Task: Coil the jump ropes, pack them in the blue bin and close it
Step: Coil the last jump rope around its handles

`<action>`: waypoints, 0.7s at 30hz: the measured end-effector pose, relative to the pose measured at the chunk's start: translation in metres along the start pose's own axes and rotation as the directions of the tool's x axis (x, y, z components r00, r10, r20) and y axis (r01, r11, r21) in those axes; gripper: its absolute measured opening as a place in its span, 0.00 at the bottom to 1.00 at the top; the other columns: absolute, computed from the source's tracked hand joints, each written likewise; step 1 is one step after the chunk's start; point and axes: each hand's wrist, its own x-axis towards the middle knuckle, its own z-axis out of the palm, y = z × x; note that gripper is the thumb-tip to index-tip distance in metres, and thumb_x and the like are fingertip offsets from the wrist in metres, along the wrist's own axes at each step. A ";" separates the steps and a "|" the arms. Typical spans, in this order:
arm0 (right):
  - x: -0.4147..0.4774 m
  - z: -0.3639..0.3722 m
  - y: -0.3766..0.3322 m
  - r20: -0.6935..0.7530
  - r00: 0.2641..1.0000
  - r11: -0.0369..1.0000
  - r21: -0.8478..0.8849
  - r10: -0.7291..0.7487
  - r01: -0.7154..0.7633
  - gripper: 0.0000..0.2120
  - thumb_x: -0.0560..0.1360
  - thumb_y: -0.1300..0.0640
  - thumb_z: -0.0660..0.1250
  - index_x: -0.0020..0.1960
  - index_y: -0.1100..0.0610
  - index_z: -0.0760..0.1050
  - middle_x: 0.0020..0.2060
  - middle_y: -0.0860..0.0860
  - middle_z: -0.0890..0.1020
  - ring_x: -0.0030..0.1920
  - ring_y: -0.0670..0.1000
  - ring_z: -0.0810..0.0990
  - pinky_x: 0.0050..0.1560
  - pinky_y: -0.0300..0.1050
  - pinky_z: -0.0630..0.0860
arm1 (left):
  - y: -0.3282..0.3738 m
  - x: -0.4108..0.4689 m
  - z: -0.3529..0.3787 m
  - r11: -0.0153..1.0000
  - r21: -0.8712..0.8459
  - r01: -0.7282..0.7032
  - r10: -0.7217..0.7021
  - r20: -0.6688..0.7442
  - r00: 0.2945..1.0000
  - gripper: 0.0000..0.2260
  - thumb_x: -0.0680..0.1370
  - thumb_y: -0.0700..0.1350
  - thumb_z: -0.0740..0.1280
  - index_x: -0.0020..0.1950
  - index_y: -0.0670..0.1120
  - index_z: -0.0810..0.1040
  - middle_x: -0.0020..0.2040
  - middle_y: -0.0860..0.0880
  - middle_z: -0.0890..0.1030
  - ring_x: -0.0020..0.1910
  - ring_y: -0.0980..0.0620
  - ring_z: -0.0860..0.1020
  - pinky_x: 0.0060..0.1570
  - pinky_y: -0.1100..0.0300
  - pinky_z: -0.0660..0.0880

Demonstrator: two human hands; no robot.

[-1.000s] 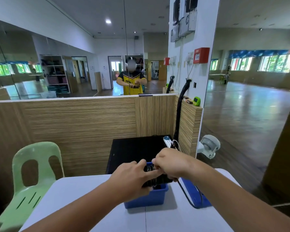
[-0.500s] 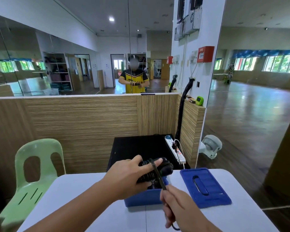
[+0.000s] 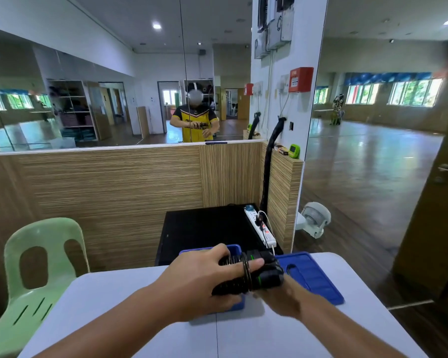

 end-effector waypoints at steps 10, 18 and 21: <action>0.058 -0.074 -0.061 0.450 0.816 0.332 -0.756 -0.362 0.564 0.15 0.83 0.55 0.64 0.69 0.48 0.78 0.55 0.46 0.85 0.55 0.49 0.82 0.50 0.37 0.69 | 0.002 -0.009 -0.001 0.988 0.128 -0.086 0.082 0.040 0.996 0.29 0.74 0.68 0.57 0.76 0.70 0.63 0.48 0.57 0.76 0.34 0.59 0.74 0.31 0.68 0.60; 0.039 -0.071 -0.078 0.418 0.703 0.340 -0.660 -0.576 0.671 0.07 0.75 0.58 0.73 0.52 0.51 0.86 0.43 0.45 0.85 0.39 0.43 0.82 0.39 0.32 0.74 | -0.006 -0.014 0.012 0.998 0.063 -0.013 0.010 0.053 0.999 0.28 0.76 0.70 0.53 0.77 0.71 0.58 0.70 0.59 0.74 0.42 0.55 0.82 0.33 0.64 0.73; 0.031 -0.065 -0.073 0.378 0.723 0.411 -0.630 -0.578 0.658 0.07 0.74 0.59 0.72 0.49 0.51 0.85 0.43 0.45 0.83 0.39 0.43 0.80 0.40 0.37 0.77 | -0.004 -0.014 0.012 1.000 0.024 0.013 -0.015 0.083 0.996 0.28 0.76 0.69 0.53 0.77 0.71 0.55 0.76 0.60 0.68 0.44 0.52 0.82 0.36 0.62 0.71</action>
